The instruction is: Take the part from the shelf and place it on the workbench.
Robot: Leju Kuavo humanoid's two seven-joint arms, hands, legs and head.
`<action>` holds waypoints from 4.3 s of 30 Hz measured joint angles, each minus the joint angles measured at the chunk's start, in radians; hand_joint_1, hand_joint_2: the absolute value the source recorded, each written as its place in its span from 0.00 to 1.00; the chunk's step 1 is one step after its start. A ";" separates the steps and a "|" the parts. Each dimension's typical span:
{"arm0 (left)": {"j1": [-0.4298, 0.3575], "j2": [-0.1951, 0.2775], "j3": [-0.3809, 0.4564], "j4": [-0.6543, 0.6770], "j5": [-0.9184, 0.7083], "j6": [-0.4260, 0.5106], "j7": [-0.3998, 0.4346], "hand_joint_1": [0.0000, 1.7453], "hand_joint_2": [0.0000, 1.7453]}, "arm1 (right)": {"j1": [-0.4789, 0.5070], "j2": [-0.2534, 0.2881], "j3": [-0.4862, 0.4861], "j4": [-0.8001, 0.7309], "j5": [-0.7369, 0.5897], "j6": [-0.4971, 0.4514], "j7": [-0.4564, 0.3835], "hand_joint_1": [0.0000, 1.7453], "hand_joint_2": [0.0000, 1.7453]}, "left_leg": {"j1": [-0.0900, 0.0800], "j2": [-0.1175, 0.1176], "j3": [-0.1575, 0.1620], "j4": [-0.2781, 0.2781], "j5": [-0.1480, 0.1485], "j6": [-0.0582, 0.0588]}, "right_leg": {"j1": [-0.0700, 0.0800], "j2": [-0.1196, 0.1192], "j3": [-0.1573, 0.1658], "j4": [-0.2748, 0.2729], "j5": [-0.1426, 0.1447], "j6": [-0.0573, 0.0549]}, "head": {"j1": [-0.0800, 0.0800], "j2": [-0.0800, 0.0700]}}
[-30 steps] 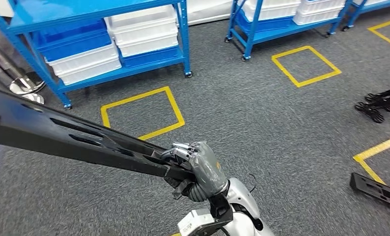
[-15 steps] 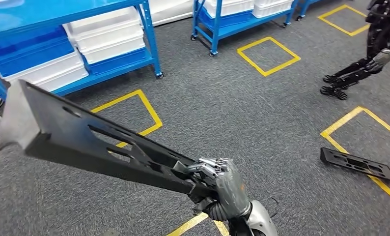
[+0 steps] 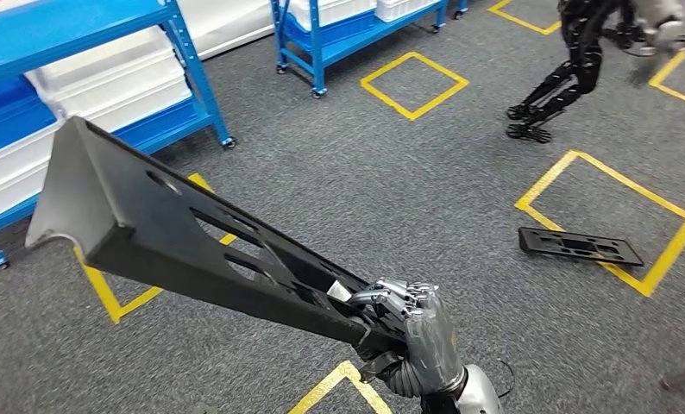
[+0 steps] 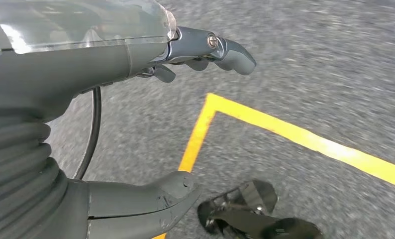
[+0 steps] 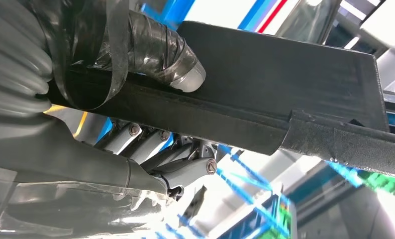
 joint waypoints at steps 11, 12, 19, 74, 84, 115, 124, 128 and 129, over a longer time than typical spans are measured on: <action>-0.016 0.003 -0.005 0.020 0.020 -0.007 -0.008 0.00 1.00 | 0.023 0.000 -0.026 -0.046 0.050 -0.010 0.016 1.00 1.00 | -0.005 0.040 0.070 -0.166 0.061 0.035 | -0.015 -0.063 -0.125 0.225 -0.111 0.052 | 0.000 0.000; -0.015 0.003 -0.004 0.023 0.024 -0.009 -0.008 0.00 1.00 | 0.027 0.000 -0.029 -0.048 0.053 -0.010 0.019 1.00 1.00 | -0.005 0.055 0.069 -0.165 0.059 0.034 | -0.019 -0.069 -0.137 0.253 -0.116 0.057 | 0.000 0.000; -0.015 0.004 -0.003 0.034 0.037 -0.012 -0.008 0.00 1.00 | 0.042 -0.001 -0.037 -0.067 0.060 -0.011 0.024 1.00 1.00 | -0.007 0.126 0.075 -0.142 0.031 -0.004 | -0.016 -0.134 0.004 0.008 -0.016 0.045 | 0.000 0.000; -0.011 -0.046 0.046 0.036 0.015 0.039 0.005 0.00 1.00 | 0.130 0.050 -0.193 -0.163 0.088 -0.015 0.017 1.00 1.00 | -0.001 0.070 0.047 -0.135 0.049 0.035 | -0.019 -0.072 -0.121 0.268 -0.131 0.060 | 0.000 0.000; -0.002 -0.013 0.063 0.035 0.042 -0.017 -0.055 0.00 1.00 | 0.119 0.050 -0.202 -0.164 0.072 -0.020 0.018 1.00 1.00 | -0.006 0.109 0.059 -0.102 0.000 -0.004 | -0.008 -0.100 0.035 -0.020 -0.019 0.019 | 0.000 0.000; 0.005 0.023 0.093 0.035 0.033 0.005 -0.050 0.00 1.00 | 0.123 0.056 -0.212 -0.165 0.079 -0.023 0.018 1.00 1.00 | -0.011 0.114 0.041 -0.100 0.018 0.006 | -0.001 -0.102 0.041 -0.025 -0.019 0.012 | 0.000 0.000; 0.015 0.026 0.093 0.035 0.030 0.005 -0.049 0.00 1.00 | 0.122 0.058 -0.212 -0.165 0.080 -0.024 0.018 1.00 1.00 | 0.005 -0.008 0.005 -0.038 0.029 -0.009 | -0.011 0.007 0.034 -0.006 -0.021 0.015 | 0.000 0.000; 0.017 0.025 0.093 0.033 0.033 0.004 -0.046 0.00 1.00 | 0.120 0.058 -0.215 -0.165 0.086 -0.024 0.020 1.00 1.00 | 0.006 -0.027 0.034 -0.105 0.046 0.005 | -0.012 0.050 0.017 0.002 -0.017 0.038 | 0.000 0.000; 0.016 0.024 0.093 0.032 0.031 0.003 -0.044 0.00 1.00 | 0.121 0.058 -0.218 -0.165 0.088 -0.024 0.021 1.00 1.00 | 0.007 -0.015 0.034 -0.109 0.050 0.012 | -0.012 0.046 0.014 0.004 -0.018 0.042 | 0.000 0.000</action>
